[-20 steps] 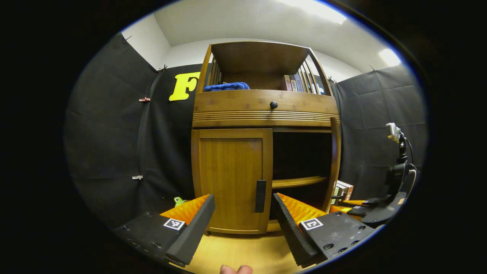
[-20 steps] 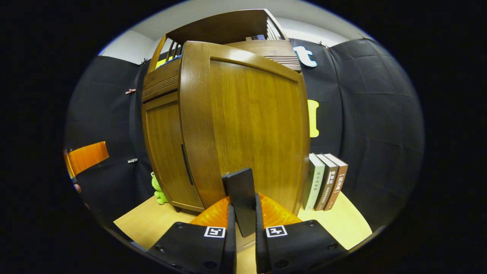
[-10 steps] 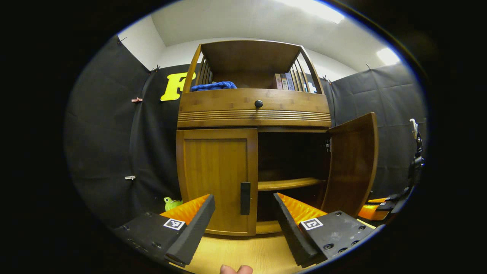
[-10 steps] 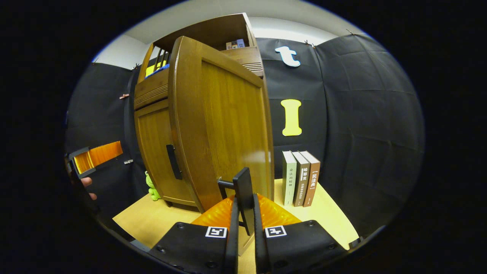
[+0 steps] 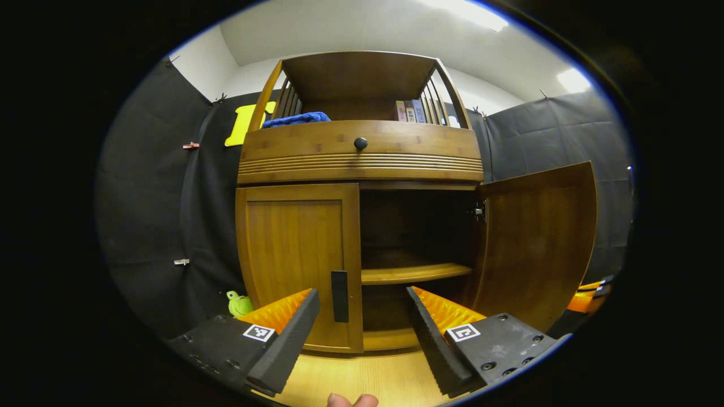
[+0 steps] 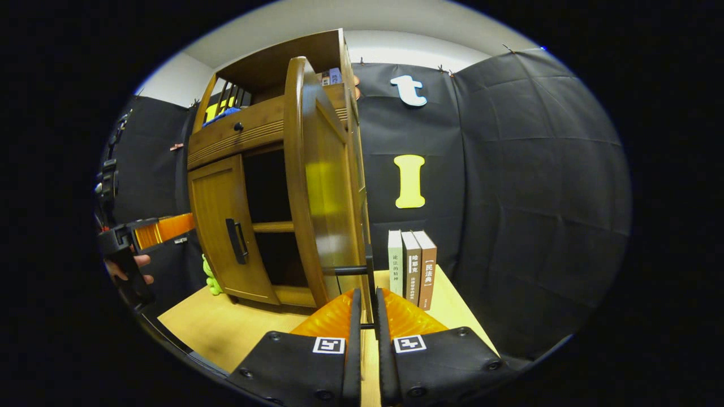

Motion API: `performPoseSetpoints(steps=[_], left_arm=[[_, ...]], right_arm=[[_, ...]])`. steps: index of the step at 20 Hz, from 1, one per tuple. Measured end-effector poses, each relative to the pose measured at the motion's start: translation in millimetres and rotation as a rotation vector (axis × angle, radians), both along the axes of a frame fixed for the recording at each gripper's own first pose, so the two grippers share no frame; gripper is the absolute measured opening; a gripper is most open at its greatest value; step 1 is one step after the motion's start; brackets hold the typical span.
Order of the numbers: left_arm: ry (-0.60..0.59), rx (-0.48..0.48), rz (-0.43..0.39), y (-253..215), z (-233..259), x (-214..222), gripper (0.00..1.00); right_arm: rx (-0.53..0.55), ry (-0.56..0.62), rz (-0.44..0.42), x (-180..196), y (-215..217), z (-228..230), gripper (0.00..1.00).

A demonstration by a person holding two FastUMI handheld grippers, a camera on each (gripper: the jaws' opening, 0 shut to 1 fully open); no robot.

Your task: Open the right door of the double-door shoe cabinet with the right hand, and open the left door with the left hand.

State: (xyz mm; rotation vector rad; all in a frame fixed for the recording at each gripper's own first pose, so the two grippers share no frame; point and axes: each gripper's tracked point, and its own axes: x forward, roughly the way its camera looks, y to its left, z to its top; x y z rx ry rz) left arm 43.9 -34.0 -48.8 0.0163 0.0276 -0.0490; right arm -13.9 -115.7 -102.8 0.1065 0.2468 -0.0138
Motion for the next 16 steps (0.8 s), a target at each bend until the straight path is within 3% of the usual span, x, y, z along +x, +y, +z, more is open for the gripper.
performPoseSetpoints(steps=[2,4,5,6,7,8,9,10,13,16], left_arm=[[0.001,0.002,0.004,-3.0,-4.7,7.6,0.95],[0.003,0.006,0.004,-5.8,-6.8,14.4,0.95],[0.002,0.012,0.008,-6.4,-7.1,17.8,0.94],[0.003,0.015,0.009,-6.6,-8.9,21.2,0.93],[0.004,0.014,0.009,-7.2,-10.0,24.4,0.95],[0.003,0.013,0.009,-7.0,-11.3,26.8,0.95],[0.002,0.014,0.009,-7.3,-11.2,29.4,0.95],[0.0,0.016,0.006,-8.0,-12.8,31.6,0.96],[-0.007,0.04,-0.004,-6.5,-17.3,39.2,0.93],[-0.003,0.052,-0.014,-2.7,-29.2,48.6,0.96]], right_arm=[[-0.014,-0.014,-0.033,-2.0,-15.4,3.6,0.17],[-0.022,-0.017,-0.013,-3.8,-13.6,8.2,0.17],[-0.034,-0.016,-0.001,-5.2,-12.8,8.1,0.07],[-0.053,-0.018,0.002,-6.0,-12.4,9.8,0.17],[-0.074,-0.023,-0.006,-8.0,-15.5,12.0,0.07],[-0.091,-0.03,-0.009,-9.4,-16.0,16.0,0.07],[-0.111,-0.03,-0.015,-13.1,-16.1,17.3,0.21],[-0.125,-0.033,-0.021,-17.2,-17.6,19.1,0.25],[-0.104,-0.062,-0.035,-34.7,-14.8,30.6,0.61],[-0.088,-0.04,-0.065,-49.5,-18.1,28.5,0.97]])
